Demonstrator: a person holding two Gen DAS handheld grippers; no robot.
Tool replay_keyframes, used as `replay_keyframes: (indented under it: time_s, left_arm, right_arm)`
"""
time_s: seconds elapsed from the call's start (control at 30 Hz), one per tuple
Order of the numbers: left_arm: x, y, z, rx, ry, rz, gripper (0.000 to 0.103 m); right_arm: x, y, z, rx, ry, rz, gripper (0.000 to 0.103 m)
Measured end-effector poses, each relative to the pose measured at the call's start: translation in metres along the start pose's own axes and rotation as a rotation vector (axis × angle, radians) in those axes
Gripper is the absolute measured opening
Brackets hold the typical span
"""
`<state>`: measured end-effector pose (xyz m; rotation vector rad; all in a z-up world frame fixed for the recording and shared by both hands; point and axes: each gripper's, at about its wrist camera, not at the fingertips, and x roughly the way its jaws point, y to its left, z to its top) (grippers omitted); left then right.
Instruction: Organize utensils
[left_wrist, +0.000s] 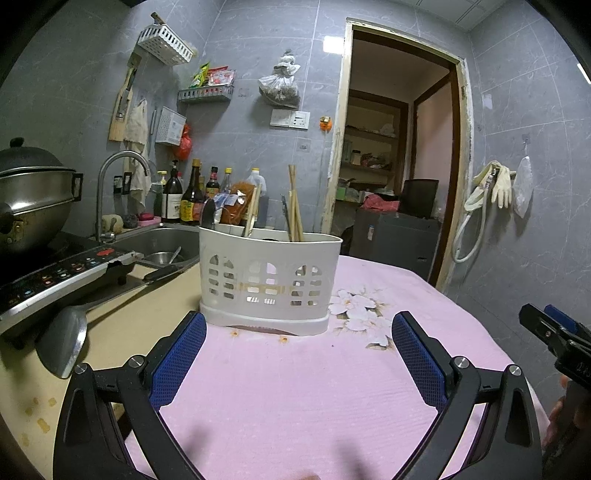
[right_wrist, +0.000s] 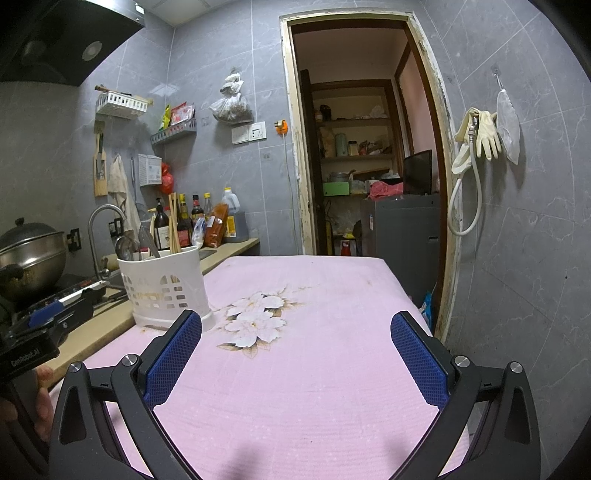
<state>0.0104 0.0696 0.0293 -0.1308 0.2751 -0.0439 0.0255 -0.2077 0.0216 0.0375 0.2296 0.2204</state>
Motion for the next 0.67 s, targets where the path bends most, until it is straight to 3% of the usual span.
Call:
replay_keyframes:
  time_s: [0.67]
  left_arm:
    - [0.0051, 0.0050, -0.0062, 0.023, 0.022, 0.010, 0.099]
  right_arm:
    - [0.0000, 0.0067, -0.0028, -0.008, 0.011, 0.004, 0.103]
